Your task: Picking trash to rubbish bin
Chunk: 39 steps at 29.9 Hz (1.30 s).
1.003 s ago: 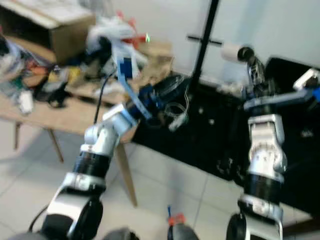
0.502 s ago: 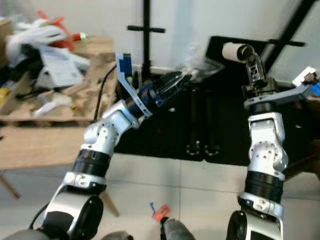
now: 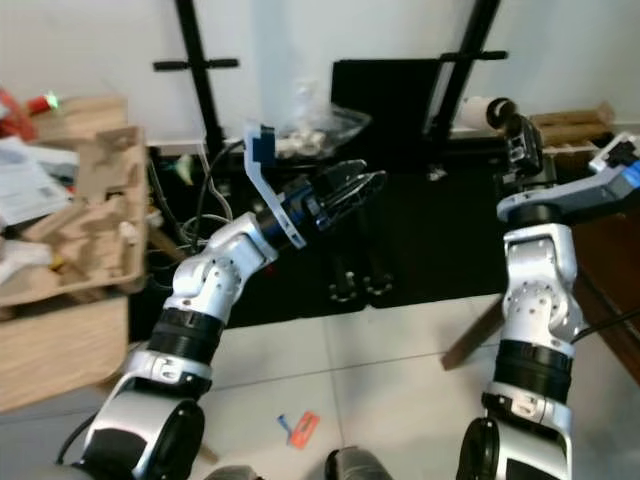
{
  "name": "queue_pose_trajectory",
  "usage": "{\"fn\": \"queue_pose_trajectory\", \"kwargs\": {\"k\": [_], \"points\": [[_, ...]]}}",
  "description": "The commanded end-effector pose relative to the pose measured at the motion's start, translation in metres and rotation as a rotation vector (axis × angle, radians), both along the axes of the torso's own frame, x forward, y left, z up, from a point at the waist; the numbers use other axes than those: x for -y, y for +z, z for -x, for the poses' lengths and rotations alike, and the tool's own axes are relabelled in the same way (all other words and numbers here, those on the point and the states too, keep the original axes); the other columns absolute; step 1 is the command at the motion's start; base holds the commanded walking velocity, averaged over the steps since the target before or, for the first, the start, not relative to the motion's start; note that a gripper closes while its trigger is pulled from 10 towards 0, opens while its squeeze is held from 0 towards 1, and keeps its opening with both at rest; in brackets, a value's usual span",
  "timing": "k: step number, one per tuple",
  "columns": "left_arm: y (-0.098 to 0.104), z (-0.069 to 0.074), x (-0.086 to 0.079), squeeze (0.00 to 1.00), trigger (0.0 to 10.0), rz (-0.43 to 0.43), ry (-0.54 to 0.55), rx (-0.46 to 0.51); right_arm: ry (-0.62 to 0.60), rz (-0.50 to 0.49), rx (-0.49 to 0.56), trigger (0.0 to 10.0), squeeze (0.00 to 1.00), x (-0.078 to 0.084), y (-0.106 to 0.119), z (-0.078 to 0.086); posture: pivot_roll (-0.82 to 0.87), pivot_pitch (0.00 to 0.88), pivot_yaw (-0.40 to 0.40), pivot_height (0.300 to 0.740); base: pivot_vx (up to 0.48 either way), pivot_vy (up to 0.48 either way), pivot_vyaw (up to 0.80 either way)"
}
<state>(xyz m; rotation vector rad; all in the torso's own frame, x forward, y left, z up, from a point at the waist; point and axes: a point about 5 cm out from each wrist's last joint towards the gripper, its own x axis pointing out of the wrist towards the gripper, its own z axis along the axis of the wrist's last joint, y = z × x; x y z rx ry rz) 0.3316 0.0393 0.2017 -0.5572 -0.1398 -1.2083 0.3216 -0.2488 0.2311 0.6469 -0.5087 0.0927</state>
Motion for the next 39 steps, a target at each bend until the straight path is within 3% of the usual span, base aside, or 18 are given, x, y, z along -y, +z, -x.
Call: {"fn": "queue_pose_trajectory", "kwargs": {"k": [1, 13, 20, 24, 27, 34, 36, 39], "points": [[-0.009, 0.0, -0.004, 0.0, 10.0, -0.038, 0.014, -0.004, -0.027, 0.0, -0.035, 10.0, 0.0, 0.003, -0.008, 0.0, 0.12, 0.061, -0.053, 0.74, 0.0, 0.0, -0.8], [-0.009, -0.004, -0.008, 0.0, 10.0, -0.064, 0.052, 0.022, -0.038, 0.011, -0.048, 10.0, 0.0, -0.001, -0.012, -0.002, 0.12, 0.065, -0.047, 0.74, 0.0, 0.0, -0.8], [-0.01, -0.012, -0.022, 0.0, 10.0, -0.095, 0.118, 0.034, -0.03, 0.015, -0.059, 10.0, 0.0, -0.007, -0.015, -0.003, 0.12, 0.064, -0.049, 0.74, 0.0, 0.0, -0.8], [-0.006, -0.022, -0.043, 0.0, 10.0, -0.1, 0.196, 0.044, -0.011, 0.019, -0.03, 10.0, 0.0, -0.011, -0.011, -0.002, 0.12, 0.064, -0.049, 0.74, 0.0, 0.0, -0.8], [-0.004, -0.023, -0.045, 0.0, 10.0, -0.093, 0.198, 0.046, -0.006, 0.02, -0.018, 10.0, 0.0, -0.011, -0.009, -0.001, 0.12, 0.064, -0.049, 0.74, 0.0, 0.0, -0.8], [0.013, -0.016, -0.055, 0.0, 10.0, -0.023, 0.091, 0.139, 0.011, 0.031, 0.062, 10.0, 0.0, -0.009, 0.005, 0.005, 0.12, 0.062, -0.048, 0.74, 0.0, 0.0, -0.8], [0.021, -0.01, -0.06, 0.0, 10.0, -0.008, 0.015, 0.2, -0.009, 0.044, 0.105, 10.0, 0.0, -0.001, 0.017, 0.01, 0.12, 0.062, -0.048, 0.74, 0.0, 0.0, -0.8], [0.024, -0.009, -0.062, 0.0, 10.0, -0.007, -0.008, 0.222, -0.021, 0.054, 0.134, 10.0, 0.0, 0.005, 0.025, 0.014, 0.12, 0.062, -0.048, 0.74, 0.0, 0.0, -0.8]]}}
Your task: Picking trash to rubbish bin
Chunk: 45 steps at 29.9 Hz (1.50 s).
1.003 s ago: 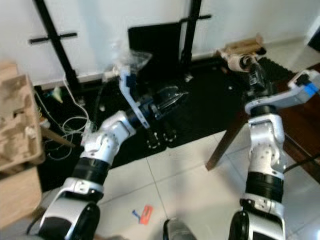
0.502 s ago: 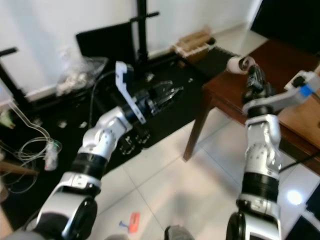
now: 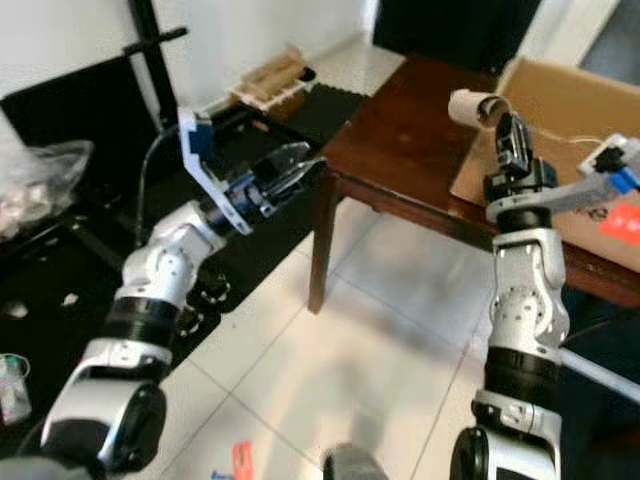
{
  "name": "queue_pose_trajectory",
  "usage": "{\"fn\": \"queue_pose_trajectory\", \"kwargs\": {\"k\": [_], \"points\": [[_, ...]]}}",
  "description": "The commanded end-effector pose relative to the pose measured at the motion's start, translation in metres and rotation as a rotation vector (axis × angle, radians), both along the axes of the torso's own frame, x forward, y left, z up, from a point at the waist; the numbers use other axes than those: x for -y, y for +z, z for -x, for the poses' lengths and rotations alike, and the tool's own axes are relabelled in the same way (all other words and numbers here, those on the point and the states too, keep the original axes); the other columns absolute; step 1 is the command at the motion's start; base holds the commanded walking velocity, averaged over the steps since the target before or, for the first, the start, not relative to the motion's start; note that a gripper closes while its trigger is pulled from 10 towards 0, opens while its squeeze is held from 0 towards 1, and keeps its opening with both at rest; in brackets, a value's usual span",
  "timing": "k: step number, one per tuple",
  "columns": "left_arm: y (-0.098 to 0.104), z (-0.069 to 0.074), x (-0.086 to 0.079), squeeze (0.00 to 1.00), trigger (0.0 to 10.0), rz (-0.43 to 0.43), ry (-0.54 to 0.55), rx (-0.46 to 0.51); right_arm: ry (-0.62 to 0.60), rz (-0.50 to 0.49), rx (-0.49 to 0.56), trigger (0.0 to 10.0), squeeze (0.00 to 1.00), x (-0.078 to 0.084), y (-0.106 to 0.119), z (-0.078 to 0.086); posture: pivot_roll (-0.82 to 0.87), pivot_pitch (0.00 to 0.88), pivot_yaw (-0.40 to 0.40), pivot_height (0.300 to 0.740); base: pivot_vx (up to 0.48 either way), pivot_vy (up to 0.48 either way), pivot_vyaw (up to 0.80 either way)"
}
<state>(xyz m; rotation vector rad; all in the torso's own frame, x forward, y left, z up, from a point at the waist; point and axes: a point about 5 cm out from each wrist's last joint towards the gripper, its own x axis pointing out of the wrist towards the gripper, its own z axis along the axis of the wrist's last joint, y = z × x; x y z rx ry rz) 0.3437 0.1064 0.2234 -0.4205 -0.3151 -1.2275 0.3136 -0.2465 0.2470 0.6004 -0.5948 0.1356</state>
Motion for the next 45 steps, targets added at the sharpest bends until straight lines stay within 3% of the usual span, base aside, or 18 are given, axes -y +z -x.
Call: {"fn": "queue_pose_trajectory", "kwargs": {"k": [1, 16, 21, 30, 45], "points": [[0.003, 0.003, 0.005, 0.0, 10.0, -0.001, -0.048, 0.02, -0.026, 0.013, 0.046, 10.0, 0.0, 0.008, 0.011, 0.007, 0.12, 0.062, -0.048, 0.74, 0.0, 0.0, -0.8], [0.006, 0.0, 0.011, 0.0, 10.0, 0.037, -0.03, 0.012, -0.035, 0.071, 0.091, 10.0, 0.0, 0.016, 0.029, 0.015, 0.1, 0.059, -0.05, 0.74, 0.0, 0.0, -0.76], [0.004, 0.001, 0.015, 0.0, 10.0, 0.043, -0.036, 0.004, 0.03, 0.137, 0.083, 10.0, 0.0, 0.001, 0.026, 0.014, 0.1, 0.061, -0.048, 0.74, 0.0, -0.048, 0.0], [0.002, 0.003, 0.024, 0.0, 10.0, 0.062, -0.07, -0.015, 0.099, 0.154, 0.083, 10.0, 0.0, -0.018, 0.023, 0.011, 0.09, 0.058, -0.046, 0.74, 0.0, -0.371, 0.0], [0.002, 0.002, 0.024, 0.0, 10.0, 0.062, -0.06, -0.014, 0.11, 0.165, 0.074, 10.0, 0.0, -0.022, 0.022, 0.011, 0.09, 0.054, -0.047, 0.74, 0.0, -0.188, 0.0]]}}
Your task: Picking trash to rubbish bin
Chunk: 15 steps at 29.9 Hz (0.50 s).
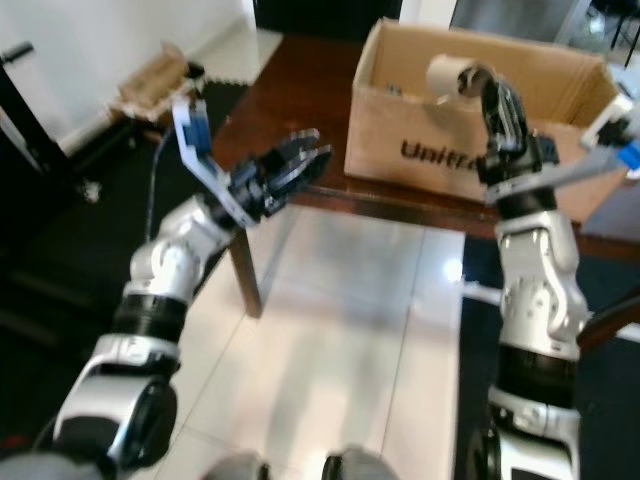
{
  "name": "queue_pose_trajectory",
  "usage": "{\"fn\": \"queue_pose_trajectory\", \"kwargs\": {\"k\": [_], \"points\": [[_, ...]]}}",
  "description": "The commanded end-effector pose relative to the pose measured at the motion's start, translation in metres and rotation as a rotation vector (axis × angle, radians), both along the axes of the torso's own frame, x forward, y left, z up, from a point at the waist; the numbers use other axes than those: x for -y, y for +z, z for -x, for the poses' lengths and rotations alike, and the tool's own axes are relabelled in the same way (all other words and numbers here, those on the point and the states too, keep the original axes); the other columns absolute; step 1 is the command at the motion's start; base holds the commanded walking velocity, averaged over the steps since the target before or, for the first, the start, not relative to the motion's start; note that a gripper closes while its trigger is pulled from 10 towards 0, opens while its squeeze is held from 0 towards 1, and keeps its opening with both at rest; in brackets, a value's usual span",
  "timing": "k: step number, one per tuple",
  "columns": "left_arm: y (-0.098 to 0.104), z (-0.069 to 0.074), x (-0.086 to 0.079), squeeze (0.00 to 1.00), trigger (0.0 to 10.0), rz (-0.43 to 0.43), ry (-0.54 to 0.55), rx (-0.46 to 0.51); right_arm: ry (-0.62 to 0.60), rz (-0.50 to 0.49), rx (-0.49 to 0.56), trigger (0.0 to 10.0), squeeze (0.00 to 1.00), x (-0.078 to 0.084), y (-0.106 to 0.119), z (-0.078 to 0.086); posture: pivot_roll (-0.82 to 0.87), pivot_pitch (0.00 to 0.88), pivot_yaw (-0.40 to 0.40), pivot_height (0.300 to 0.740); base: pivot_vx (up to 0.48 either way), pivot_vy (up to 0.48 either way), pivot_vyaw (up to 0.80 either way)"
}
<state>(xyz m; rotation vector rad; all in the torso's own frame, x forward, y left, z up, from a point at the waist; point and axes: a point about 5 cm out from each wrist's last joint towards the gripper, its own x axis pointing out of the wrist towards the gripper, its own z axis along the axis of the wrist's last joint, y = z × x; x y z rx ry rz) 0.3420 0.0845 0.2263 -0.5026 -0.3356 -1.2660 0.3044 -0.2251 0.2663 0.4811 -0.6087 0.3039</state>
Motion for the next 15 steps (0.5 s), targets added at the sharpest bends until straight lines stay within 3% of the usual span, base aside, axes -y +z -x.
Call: {"fn": "queue_pose_trajectory", "kwargs": {"k": [1, 15], "points": [[-0.0013, 0.0009, 0.0021, 0.0, 10.0, -0.011, -0.008, 0.005, 0.0, 0.01, 0.009, 10.0, 0.0, -0.0005, 0.0024, 0.0014, 0.09, 0.054, -0.047, 0.74, 0.0, -0.337, 0.0], [-0.0014, 0.0008, 0.0029, 0.0, 10.0, 0.008, 0.001, -0.011, 0.003, 0.015, -0.003, 10.0, 0.0, -0.0029, 0.0004, 0.001, 0.09, 0.061, -0.051, 0.74, 0.0, -0.363, 0.0]]}}
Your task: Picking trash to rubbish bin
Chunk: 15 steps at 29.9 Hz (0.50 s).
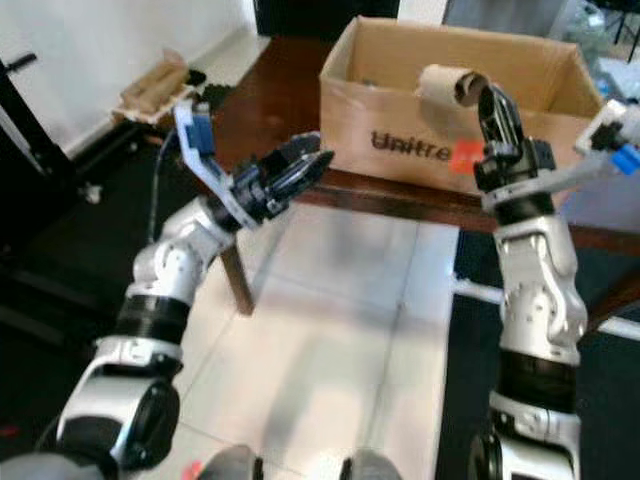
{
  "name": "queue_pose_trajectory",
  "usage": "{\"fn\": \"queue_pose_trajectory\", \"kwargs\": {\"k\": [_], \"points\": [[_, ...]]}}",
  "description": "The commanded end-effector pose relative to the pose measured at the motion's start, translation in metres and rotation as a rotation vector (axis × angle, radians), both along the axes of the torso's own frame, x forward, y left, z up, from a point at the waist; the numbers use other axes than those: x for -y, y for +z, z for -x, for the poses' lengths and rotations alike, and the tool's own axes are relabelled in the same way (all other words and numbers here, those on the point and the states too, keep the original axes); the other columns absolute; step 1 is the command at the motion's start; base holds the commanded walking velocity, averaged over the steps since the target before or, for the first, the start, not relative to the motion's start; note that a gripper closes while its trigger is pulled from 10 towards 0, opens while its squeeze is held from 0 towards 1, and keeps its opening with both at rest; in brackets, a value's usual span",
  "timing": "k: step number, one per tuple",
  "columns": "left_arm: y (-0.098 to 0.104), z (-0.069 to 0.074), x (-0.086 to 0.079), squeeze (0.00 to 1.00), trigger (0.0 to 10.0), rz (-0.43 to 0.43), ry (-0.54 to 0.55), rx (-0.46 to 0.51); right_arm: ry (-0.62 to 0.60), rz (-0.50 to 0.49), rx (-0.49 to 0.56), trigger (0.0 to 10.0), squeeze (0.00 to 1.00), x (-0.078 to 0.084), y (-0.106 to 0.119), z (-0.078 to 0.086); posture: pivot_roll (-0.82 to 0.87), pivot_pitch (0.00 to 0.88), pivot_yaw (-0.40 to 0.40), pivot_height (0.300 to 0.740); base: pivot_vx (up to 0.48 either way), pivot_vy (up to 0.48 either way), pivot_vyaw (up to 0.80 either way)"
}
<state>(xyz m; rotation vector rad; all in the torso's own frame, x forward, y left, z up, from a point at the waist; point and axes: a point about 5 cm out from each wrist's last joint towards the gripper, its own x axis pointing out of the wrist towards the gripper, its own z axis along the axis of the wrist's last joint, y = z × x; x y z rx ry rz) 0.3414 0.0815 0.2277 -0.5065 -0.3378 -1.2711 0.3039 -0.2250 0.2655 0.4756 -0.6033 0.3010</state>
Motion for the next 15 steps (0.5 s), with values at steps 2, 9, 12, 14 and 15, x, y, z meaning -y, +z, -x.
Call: {"fn": "queue_pose_trajectory", "kwargs": {"k": [2, 9, 12, 14, 15], "points": [[-0.0026, -0.0028, -0.0012, 0.0, 10.0, 0.017, 0.03, -0.033, 0.008, 0.009, 0.001, 10.0, 0.0, -0.0032, 0.001, 0.0002, 0.09, 0.061, -0.051, 0.74, 0.0, 0.0, 0.0], [-0.0037, -0.0052, -0.0034, 0.0, 10.0, 0.0, 0.062, -0.038, 0.012, 0.009, -0.004, 10.0, 0.0, -0.0049, -0.0002, 0.0003, 0.09, 0.068, -0.053, 0.74, 0.0, 0.0, 0.0], [-0.0039, -0.0054, -0.004, 0.0, 10.0, 0.007, 0.062, -0.043, 0.013, 0.009, -0.005, 10.0, 0.0, -0.0055, -0.0004, 0.0005, 0.09, 0.068, -0.053, 0.74, 0.0, 0.0, 0.0], [-0.0038, -0.0051, -0.004, 0.0, 10.0, 0.009, 0.06, -0.043, 0.014, 0.009, -0.007, 10.0, 0.0, -0.0059, -0.0008, 0.0003, 0.09, 0.068, -0.053, 0.74, 0.0, 0.0, 0.0], [-0.0039, -0.0054, -0.0041, 0.0, 10.0, 0.005, 0.069, -0.041, 0.016, 0.009, -0.008, 10.0, 0.0, -0.0063, -0.0011, 0.0003, 0.09, 0.07, -0.053, 0.74, 0.0, 0.0, 0.0]]}}
